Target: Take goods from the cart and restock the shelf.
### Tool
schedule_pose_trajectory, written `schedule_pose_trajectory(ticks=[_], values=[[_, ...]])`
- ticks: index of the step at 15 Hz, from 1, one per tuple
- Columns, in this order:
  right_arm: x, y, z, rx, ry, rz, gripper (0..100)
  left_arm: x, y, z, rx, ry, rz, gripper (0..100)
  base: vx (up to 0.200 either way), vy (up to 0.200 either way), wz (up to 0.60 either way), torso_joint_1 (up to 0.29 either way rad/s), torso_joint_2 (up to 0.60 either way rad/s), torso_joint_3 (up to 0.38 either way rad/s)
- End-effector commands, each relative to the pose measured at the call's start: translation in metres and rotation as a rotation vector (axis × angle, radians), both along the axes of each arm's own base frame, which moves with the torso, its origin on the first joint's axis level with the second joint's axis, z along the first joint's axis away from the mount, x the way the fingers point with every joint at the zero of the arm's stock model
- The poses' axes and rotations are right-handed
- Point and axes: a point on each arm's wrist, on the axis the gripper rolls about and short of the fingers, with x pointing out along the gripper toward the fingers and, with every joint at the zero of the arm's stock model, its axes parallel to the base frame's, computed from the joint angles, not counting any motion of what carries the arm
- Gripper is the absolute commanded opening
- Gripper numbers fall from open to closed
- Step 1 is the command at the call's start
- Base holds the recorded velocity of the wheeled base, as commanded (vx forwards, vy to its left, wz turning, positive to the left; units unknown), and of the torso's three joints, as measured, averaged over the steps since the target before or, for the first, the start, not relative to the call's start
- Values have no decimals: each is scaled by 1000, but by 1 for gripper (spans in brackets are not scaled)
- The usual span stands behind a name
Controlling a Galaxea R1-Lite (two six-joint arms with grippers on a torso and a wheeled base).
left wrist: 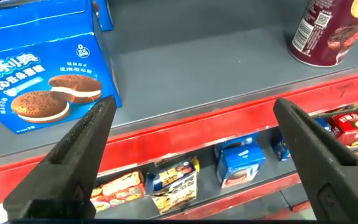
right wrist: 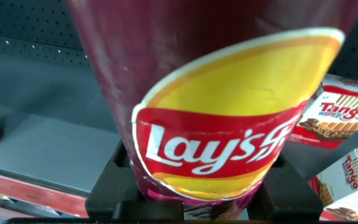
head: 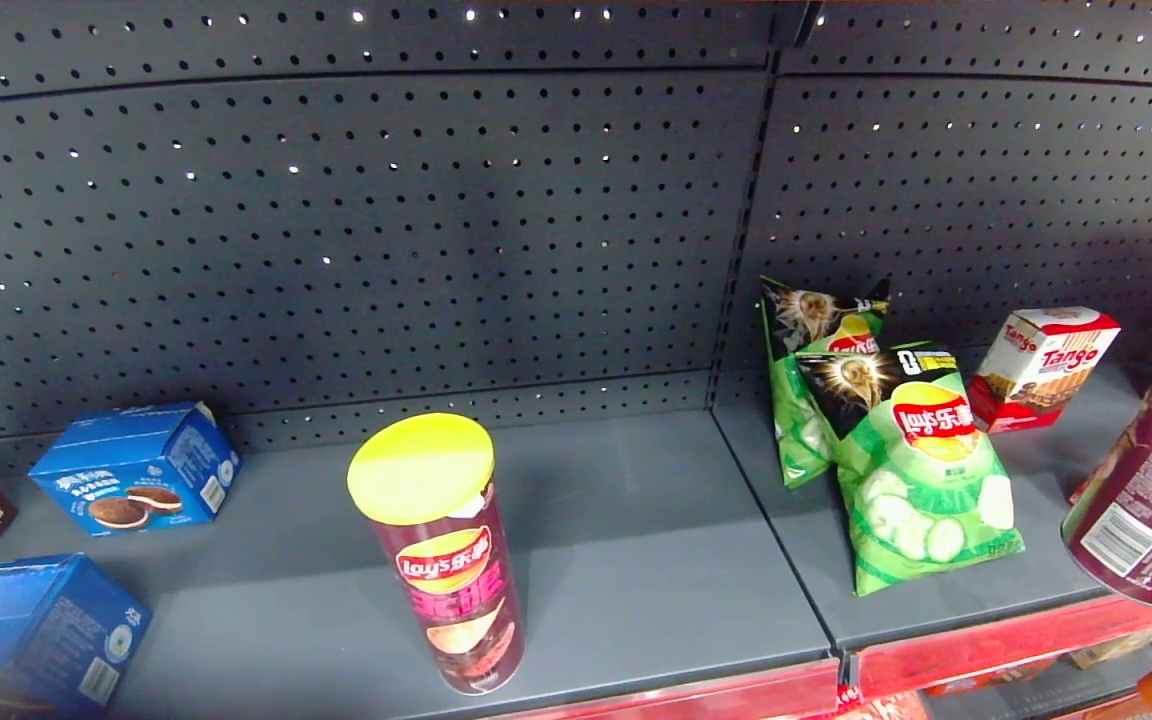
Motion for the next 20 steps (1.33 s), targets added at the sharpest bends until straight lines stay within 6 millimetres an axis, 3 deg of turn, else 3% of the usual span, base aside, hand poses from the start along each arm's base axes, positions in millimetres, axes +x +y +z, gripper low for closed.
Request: schedule_pose_trajectory(ticks=[1, 8, 11, 14, 20], values=[[-1, 0, 7, 5, -27, 15, 0, 0, 0, 0, 1, 4, 0, 100, 0, 0, 0, 0, 0, 0], [2, 13, 8, 2, -14, 157, 0, 0, 0, 0, 1, 5, 0, 100, 0, 0, 0, 0, 0, 0], [14, 26, 7, 5, -5, 230, 0, 0, 0, 0, 1, 5, 0, 100, 0, 0, 0, 0, 0, 0], [46, 39, 3, 19, -37, 224, 0, 0, 0, 0, 1, 5, 0, 100, 0, 0, 0, 0, 0, 0], [52, 49, -6, 22, 2, 271, 0, 0, 0, 0, 1, 5, 0, 100, 0, 0, 100, 0, 0, 0]])
